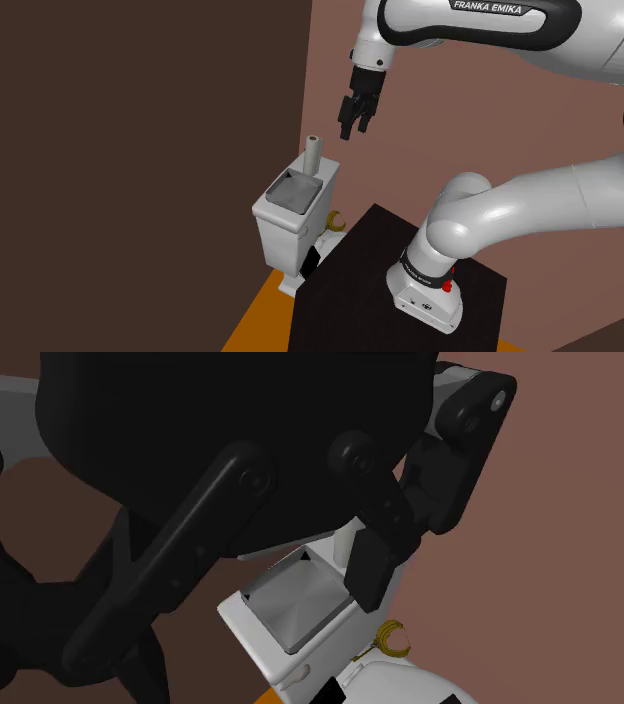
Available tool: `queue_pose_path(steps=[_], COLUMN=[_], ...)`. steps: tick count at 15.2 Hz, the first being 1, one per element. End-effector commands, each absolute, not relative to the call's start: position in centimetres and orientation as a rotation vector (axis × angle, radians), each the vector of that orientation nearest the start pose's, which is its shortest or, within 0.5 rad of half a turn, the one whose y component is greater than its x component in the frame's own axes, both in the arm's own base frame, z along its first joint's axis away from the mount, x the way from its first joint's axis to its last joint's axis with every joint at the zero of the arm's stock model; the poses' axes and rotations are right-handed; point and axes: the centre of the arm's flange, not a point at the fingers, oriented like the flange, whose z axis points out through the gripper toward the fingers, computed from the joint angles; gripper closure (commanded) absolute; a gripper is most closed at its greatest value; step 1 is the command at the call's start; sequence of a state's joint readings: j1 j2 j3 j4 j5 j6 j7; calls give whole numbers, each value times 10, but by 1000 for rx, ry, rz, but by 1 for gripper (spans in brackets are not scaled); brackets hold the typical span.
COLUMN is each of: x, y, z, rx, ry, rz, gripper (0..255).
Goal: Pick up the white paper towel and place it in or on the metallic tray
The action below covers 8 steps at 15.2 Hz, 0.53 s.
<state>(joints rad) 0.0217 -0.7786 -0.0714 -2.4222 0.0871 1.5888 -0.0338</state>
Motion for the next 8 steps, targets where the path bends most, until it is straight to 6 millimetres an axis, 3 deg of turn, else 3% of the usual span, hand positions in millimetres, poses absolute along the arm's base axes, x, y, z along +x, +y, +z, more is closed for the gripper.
queue_pose_path(steps=[1, 8], x=[308, 360], y=[-11, -64], z=[559, 508], rx=[-3002, -3019], ry=[-3, -31], rz=[78, 67], gripper=[0, 0])
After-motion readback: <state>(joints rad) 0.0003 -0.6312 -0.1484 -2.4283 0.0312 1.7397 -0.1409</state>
